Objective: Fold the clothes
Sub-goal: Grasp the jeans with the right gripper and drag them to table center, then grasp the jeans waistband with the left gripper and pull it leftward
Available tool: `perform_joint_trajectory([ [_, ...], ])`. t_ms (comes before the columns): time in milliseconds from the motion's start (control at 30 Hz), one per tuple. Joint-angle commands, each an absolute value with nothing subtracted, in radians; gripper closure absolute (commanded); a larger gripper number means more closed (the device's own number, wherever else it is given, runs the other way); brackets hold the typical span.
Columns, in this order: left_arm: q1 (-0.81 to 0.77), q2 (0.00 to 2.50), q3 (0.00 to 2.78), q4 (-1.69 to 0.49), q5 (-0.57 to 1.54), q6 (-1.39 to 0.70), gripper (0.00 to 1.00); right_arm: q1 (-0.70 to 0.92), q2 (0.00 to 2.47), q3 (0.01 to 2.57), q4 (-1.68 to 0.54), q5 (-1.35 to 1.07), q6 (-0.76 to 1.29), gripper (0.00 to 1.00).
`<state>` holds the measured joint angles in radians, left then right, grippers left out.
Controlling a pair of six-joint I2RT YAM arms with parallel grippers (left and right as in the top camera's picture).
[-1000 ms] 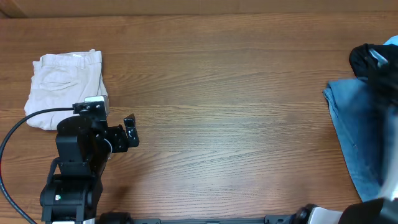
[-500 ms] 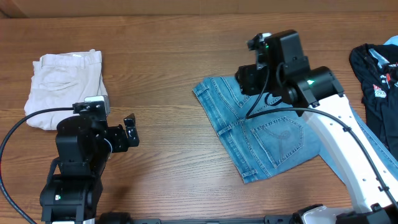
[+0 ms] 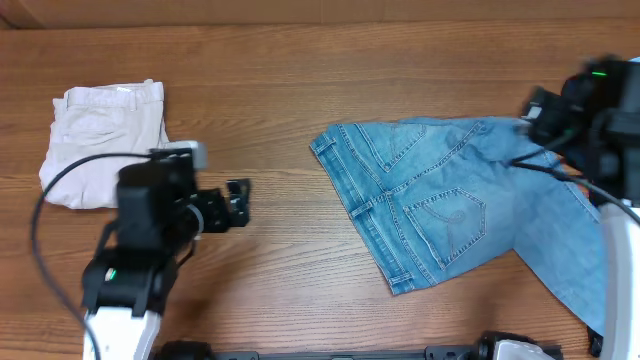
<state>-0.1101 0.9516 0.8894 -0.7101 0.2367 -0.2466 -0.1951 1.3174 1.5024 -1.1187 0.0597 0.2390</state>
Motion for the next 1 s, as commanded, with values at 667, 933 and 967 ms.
perform_joint_trajectory([
  [667, -0.451, 1.687, 0.912, -0.026, 0.170, -0.590, 0.00, -0.343, 1.318, 1.518, -1.162, -0.028, 0.267, 0.07],
  [933, -0.434, 1.866, 0.914, 0.183, 0.170, -0.600, 0.02, -0.343, 1.318, 1.518, -1.168, -0.028, 0.267, 0.07],
  [967, -0.433, 1.880, 0.914, 0.206, 0.170, -0.600, 0.03, -0.343, 1.318, 1.518, -1.168, -0.028, 0.267, 0.07],
])
